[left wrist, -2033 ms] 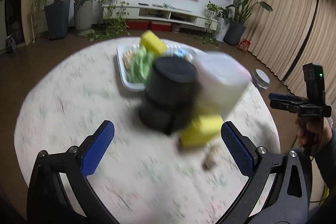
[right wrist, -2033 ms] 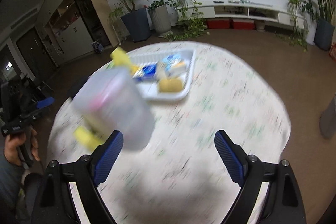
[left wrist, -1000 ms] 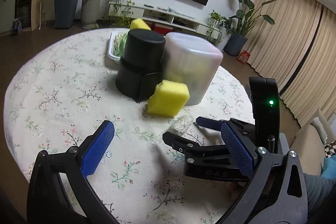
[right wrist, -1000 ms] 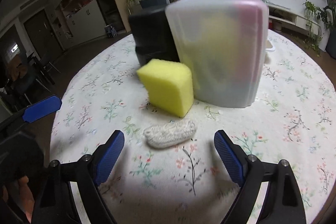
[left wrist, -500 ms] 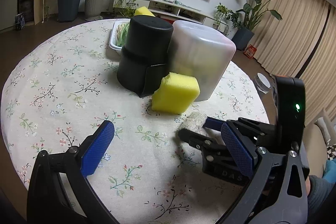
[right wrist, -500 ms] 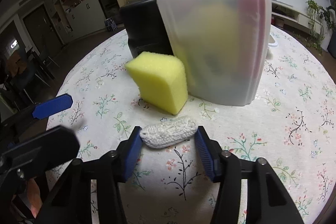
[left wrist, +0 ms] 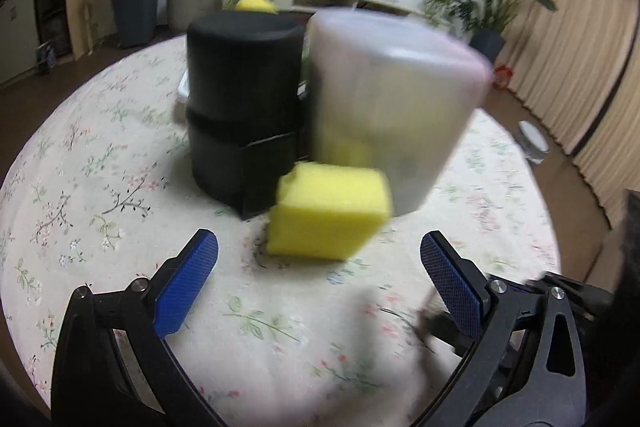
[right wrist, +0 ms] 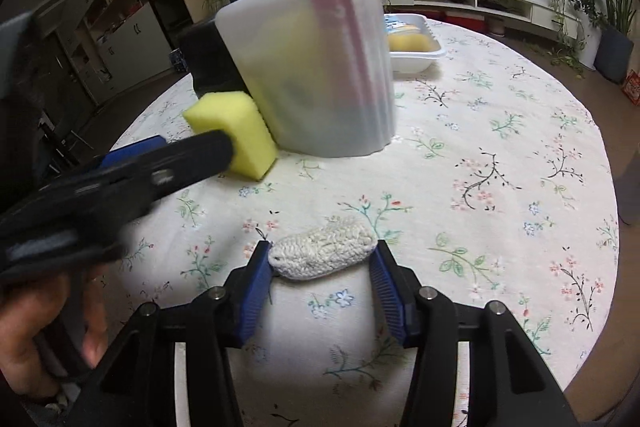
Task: Organize soft objects
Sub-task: 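Grasp the white knitted sock with the right gripper while the left gripper grasps the yellow sponge, then carry the yellow sponge with the left gripper while the right gripper carries the sock to the tray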
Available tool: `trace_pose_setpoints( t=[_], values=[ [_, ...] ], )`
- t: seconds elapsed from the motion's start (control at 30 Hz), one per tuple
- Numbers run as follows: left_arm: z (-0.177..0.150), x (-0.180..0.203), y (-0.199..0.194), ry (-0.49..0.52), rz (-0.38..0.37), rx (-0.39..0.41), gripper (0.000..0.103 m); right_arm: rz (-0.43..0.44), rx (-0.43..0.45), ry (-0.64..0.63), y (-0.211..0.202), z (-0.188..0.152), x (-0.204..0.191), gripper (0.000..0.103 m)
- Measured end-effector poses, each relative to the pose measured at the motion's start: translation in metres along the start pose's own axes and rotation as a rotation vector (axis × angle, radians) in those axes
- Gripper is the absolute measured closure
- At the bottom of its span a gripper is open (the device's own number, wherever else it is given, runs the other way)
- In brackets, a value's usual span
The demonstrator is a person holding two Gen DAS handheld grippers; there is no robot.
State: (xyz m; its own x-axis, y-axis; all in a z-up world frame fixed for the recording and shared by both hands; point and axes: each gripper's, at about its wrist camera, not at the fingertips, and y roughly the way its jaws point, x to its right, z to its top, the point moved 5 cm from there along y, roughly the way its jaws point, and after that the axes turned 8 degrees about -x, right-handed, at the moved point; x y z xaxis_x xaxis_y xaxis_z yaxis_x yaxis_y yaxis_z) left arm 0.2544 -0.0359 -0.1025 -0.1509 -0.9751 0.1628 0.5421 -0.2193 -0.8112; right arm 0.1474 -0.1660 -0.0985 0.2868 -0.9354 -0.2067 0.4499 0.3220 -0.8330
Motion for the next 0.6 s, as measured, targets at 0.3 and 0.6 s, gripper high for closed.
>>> trace_pose_setpoints(
  t=[0.3, 0.6],
  values=[
    [0.002, -0.01, 0.021, -0.031, 0.023, -0.061, 0.031, -0.004, 0.017, -0.033, 0.002, 0.001, -0.005, 0.05],
    [-0.009, -0.003, 0.002, -0.019, -0.016, -0.03, 0.058, -0.006, 0.013, -0.027, -0.002, -0.002, -0.003, 0.05]
  ],
)
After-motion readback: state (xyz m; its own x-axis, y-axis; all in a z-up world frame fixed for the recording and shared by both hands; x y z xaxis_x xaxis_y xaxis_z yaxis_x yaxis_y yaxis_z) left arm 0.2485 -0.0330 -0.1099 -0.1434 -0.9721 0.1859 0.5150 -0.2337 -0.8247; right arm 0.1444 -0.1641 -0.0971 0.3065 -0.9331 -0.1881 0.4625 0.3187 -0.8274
